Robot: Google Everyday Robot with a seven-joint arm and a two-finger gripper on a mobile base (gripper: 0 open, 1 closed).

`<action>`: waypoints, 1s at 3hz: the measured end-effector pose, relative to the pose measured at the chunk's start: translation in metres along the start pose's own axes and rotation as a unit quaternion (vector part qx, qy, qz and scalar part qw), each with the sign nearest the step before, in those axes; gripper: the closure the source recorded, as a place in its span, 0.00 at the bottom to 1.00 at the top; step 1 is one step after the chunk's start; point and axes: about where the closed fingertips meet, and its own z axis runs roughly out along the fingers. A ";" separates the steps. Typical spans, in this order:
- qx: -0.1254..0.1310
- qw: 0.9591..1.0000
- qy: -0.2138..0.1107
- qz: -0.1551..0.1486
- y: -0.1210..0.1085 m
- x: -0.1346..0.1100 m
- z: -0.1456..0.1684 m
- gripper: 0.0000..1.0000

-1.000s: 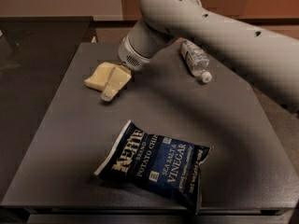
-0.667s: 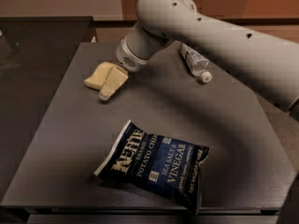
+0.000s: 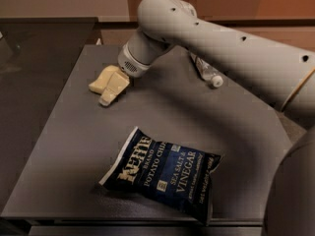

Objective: Pick sponge

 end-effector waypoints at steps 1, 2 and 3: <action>-0.007 1.000 0.003 0.007 -0.002 -0.002 0.007 0.19; -0.012 1.000 -0.002 0.013 -0.002 -0.005 0.006 0.41; -0.014 1.000 -0.018 0.014 -0.003 -0.011 -0.006 0.65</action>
Offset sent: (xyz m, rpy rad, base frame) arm 0.0074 0.0047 0.0047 0.0349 0.0422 -0.0138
